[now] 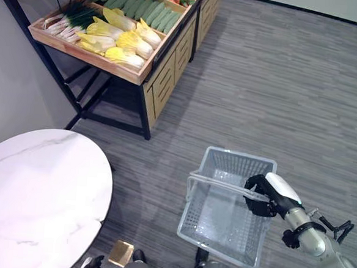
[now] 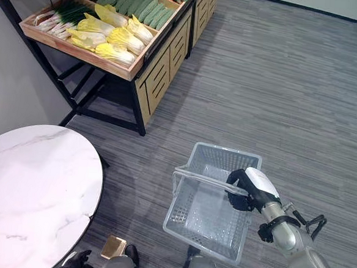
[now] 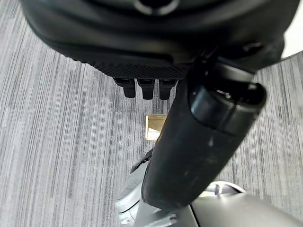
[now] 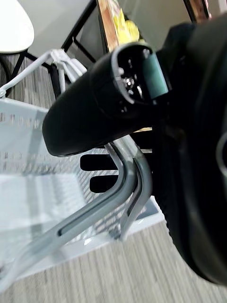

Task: Get the vegetables into the basket

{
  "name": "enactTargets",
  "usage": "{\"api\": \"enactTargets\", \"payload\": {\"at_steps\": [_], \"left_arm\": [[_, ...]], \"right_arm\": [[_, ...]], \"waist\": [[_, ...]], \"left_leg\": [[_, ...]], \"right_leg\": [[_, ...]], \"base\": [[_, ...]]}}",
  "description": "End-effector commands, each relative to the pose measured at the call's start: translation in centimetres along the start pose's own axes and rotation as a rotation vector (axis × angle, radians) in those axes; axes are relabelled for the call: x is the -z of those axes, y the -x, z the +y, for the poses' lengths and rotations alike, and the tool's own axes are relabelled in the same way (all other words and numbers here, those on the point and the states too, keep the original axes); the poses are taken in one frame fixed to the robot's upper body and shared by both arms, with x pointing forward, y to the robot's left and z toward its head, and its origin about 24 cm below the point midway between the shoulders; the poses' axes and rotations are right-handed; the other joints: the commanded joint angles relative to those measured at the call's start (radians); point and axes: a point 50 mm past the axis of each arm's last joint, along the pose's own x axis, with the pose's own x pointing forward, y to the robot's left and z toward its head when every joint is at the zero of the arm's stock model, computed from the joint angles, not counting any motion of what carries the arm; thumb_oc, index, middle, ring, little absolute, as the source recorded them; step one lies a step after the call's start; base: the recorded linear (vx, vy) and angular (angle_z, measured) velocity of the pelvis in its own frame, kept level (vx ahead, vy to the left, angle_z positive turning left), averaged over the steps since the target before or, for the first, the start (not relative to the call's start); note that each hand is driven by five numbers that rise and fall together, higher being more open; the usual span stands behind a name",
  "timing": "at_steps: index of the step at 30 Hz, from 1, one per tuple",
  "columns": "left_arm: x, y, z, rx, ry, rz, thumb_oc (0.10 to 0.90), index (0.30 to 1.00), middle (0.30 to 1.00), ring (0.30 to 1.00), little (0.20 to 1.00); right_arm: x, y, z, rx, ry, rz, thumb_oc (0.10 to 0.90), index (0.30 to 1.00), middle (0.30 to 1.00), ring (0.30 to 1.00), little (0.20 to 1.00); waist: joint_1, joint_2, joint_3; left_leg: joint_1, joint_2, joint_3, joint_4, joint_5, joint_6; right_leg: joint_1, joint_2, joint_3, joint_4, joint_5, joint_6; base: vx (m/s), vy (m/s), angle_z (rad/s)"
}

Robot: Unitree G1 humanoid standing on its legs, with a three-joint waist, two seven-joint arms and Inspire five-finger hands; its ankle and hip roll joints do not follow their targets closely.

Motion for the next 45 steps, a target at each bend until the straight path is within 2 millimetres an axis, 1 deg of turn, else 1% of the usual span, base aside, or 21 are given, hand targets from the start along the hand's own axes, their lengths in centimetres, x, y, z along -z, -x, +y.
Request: {"api": "enactTargets", "payload": {"at_steps": [1,3,4,5,6,7,8,9,11,13,14,16,18,19,22,23,27,30,36,40,45], "left_arm": [[-1.5,-0.3,0.6,-0.019,-0.016,-0.037,0.900,1.000,1.000,1.000,1.000],[-1.7,-0.3,0.5,-0.020,-0.009,-0.044,0.900,1.000,1.000,1.000,1.000],[-1.8,-0.3,0.2,-0.017,0.000,-0.049,0.900,1.000,1.000,1.000,1.000],[-1.9,-0.3,0.1,-0.014,0.004,-0.054,0.900,1.000,1.000,1.000,1.000],[-1.9,-0.3,0.1,-0.014,0.004,-0.054,0.900,1.000,1.000,1.000,1.000],[-1.8,-0.2,0.0,-0.013,0.001,-0.053,0.900,1.000,1.000,1.000,1.000],[-1.6,-0.2,-0.1,-0.011,-0.001,-0.047,0.900,1.000,1.000,1.000,1.000],[-1.3,-0.2,-0.2,-0.009,-0.007,-0.037,0.900,1.000,1.000,1.000,1.000],[-1.2,-0.2,-0.2,-0.010,-0.009,-0.036,0.900,1.000,1.000,1.000,1.000],[-0.6,-0.1,-0.4,-0.004,-0.009,-0.018,0.900,1.000,1.000,1.000,1.000],[-0.5,-0.1,-0.4,-0.001,-0.018,-0.017,0.900,1.000,1.000,1.000,1.000],[-0.3,0.0,-0.6,0.007,-0.021,-0.009,0.900,1.000,1.000,1.000,1.000],[-0.3,0.0,-0.6,0.008,-0.026,-0.013,0.900,1.000,1.000,1.000,1.000],[-0.3,0.0,-0.6,0.008,-0.026,-0.013,0.900,1.000,1.000,1.000,1.000],[-0.9,-0.1,-0.2,-0.007,-0.034,-0.030,0.900,1.000,1.000,1.000,1.000],[-0.9,-0.1,-0.2,-0.008,-0.034,-0.030,0.900,1.000,1.000,1.000,1.000],[-2.8,-0.4,0.7,-0.045,-0.059,-0.086,0.900,1.000,1.000,1.000,1.000],[-3.3,-0.4,1.0,-0.056,-0.052,-0.102,0.900,1.000,1.000,1.000,1.000],[-3.6,-0.4,1.0,-0.058,-0.036,-0.114,0.900,1.000,1.000,1.000,1.000],[-3.5,-0.4,0.9,-0.056,-0.037,-0.101,0.900,1.000,1.000,1.000,1.000],[-2.4,-0.4,0.9,-0.056,-0.040,-0.063,0.900,1.000,1.000,1.000,1.000]], "right_arm": [[-2.6,-1.1,-6.0,0.293,0.052,-0.153,0.400,0.300,0.300,0.300,0.300],[-1.3,-1.3,-6.1,0.300,0.071,-0.094,0.400,0.300,0.300,0.300,0.300],[-0.7,-1.3,-6.2,0.312,0.074,-0.060,0.400,0.300,0.300,0.300,0.300],[-0.2,-1.3,-6.3,0.314,0.080,-0.037,0.400,0.300,0.300,0.300,0.300],[-0.2,-1.3,-6.2,0.314,0.080,-0.037,0.400,0.300,0.300,0.300,0.300],[0.7,-1.3,-6.1,0.317,0.083,0.005,0.400,0.300,0.300,0.300,0.300],[1.2,-1.4,-6.0,0.322,0.075,0.031,0.400,0.300,0.300,0.300,0.300],[1.9,-1.3,-5.5,0.324,0.062,0.062,0.400,0.300,0.300,0.300,0.300],[1.7,-1.4,-5.6,0.329,0.060,0.057,0.400,0.300,0.300,0.300,0.300],[2.0,-1.3,-5.0,0.317,0.055,0.075,0.400,0.300,0.300,0.300,0.300],[3.0,-1.2,-4.3,0.311,0.039,0.126,0.400,0.300,0.300,0.300,0.300],[3.3,-1.4,-3.9,0.304,0.018,0.144,0.400,0.300,0.300,0.300,0.300],[4.9,-1.2,-2.0,0.272,-0.026,0.241,0.400,0.300,0.300,0.300,0.300],[4.9,-1.2,-2.0,0.272,-0.026,0.240,0.400,0.300,0.300,0.300,0.300],[6.0,-1.1,-0.1,0.237,-0.061,0.315,0.400,0.300,0.300,0.300,0.300],[6.0,-1.1,-0.1,0.237,-0.061,0.315,0.400,0.300,0.300,0.300,0.300],[8.0,0.1,3.9,0.133,-0.119,0.459,0.400,0.300,0.300,0.300,0.300],[8.3,0.6,4.9,0.095,-0.120,0.482,0.400,0.300,0.300,0.300,0.300],[7.8,0.3,4.5,0.090,-0.092,0.443,0.400,0.300,0.300,0.300,0.300],[7.4,-0.1,3.7,0.111,-0.084,0.412,0.400,0.300,0.300,0.300,0.300],[6.8,-0.2,2.2,0.141,-0.058,0.357,0.400,0.300,0.300,0.300,0.300]], "waist": [[0.021,-0.036,-0.006],[0.031,-0.030,0.003],[0.039,-0.028,0.007],[0.044,-0.028,0.004],[0.042,-0.029,0.004],[0.049,-0.029,0.002],[0.053,-0.027,-0.001],[0.058,-0.025,-0.005],[0.063,-0.026,-0.004],[0.066,-0.022,-0.009],[0.067,-0.019,-0.014],[0.068,-0.019,-0.018],[0.070,-0.023,-0.028],[0.072,-0.024,-0.028],[0.072,-0.031,-0.030],[0.072,-0.031,-0.030],[0.060,-0.045,-0.048],[0.058,-0.048,-0.054],[0.052,-0.047,-0.047],[0.052,-0.038,-0.032],[0.057,-0.031,-0.010]], "left_leg": [[-0.027,0.033,-0.095,0.077,0.024,-0.072],[-0.039,0.023,-0.160,0.114,0.029,-0.076],[-0.052,0.006,-0.219,0.110,0.038,-0.073],[-0.070,-0.009,-0.257,0.091,0.038,-0.068],[-0.071,-0.010,-0.258,0.090,0.038,-0.067],[-0.087,-0.020,-0.295,0.066,0.037,-0.062],[-0.099,-0.019,-0.317,0.042,0.048,-0.061],[-0.118,-0.014,-0.332,0.006,0.081,-0.064],[-0.126,-0.017,-0.341,0.001,0.089,-0.064],[-0.110,-0.021,-0.331,-0.019,0.086,-0.058],[-0.095,-0.025,-0.321,-0.029,0.084,-0.054],[-0.075,-0.038,-0.316,-0.039,0.074,-0.047],[-0.045,-0.058,-0.285,-0.055,0.056,-0.030],[-0.044,-0.058,-0.283,-0.055,0.055,-0.029],[-0.032,-0.070,-0.268,-0.065,0.045,-0.018],[-0.032,-0.070,-0.268,-0.065,0.045,-0.018],[-0.012,-0.085,-0.261,-0.071,0.026,-0.008],[-0.002,-0.082,-0.264,-0.071,0.024,-0.011],[0.006,-0.063,-0.266,-0.071,0.032,-0.025],[-0.001,-0.039,-0.276,-0.071,0.054,-0.040],[-0.026,-0.015,-0.294,-0.017,0.057,-0.053]], "right_leg": [[0.051,-0.006,0.012,0.000,-0.016,0.019],[0.066,0.004,0.023,-0.004,-0.024,0.011],[0.067,0.007,0.032,-0.006,-0.027,0.010],[0.065,0.004,0.038,-0.011,-0.023,0.009],[0.065,0.002,0.037,-0.011,-0.024,0.010],[0.066,-0.001,0.044,-0.016,-0.023,0.012],[0.068,0.000,0.050,-0.019,-0.022,0.014],[0.072,0.000,0.058,-0.021,-0.019,0.017],[0.074,0.000,0.064,-0.019,-0.022,0.017],[0.079,0.005,0.080,-0.016,-0.030,0.018],[0.086,0.001,0.082,-0.020,-0.029,0.022],[0.094,-0.006,0.101,-0.029,-0.025,0.027],[0.094,-0.027,0.130,-0.040,-0.006,0.044],[0.094,-0.027,0.132,-0.041,-0.006,0.044],[0.087,-0.039,0.142,-0.040,0.004,0.055],[0.087,-0.039,0.143,-0.040,0.004,0.055],[0.089,-0.049,0.151,-0.049,0.015,0.066],[0.099,-0.046,0.146,-0.056,0.014,0.064],[0.107,-0.030,0.142,-0.061,0.009,0.055],[0.091,-0.006,0.134,-0.022,-0.017,0.038],[0.074,0.015,0.123,0.031,-0.050,0.016]], "base": [[0.10,-0.304,0.05],[0.07,-0.140,0.04],[0.03,-0.040,-0.11],[0.02,-0.018,-0.19],[0.03,-0.007,-0.18],[0.05,0.007,-0.10],[0.11,0.037,-0.01],[0.09,0.041,0.06],[0.08,0.057,0.10],[0.08,0.082,-0.18],[0.06,0.151,-0.48],[0.06,0.177,-0.69],[0.05,0.222,-0.44],[0.02,0.167,-0.30],[0.00,0.104,-0.15],[0.01,0.106,-0.13],[0.03,0.081,-0.08],[0.04,-0.015,-0.02],[0.02,-0.069,0.00],[0.03,-0.110,0.03],[0.05,-0.152,0.11]]}}
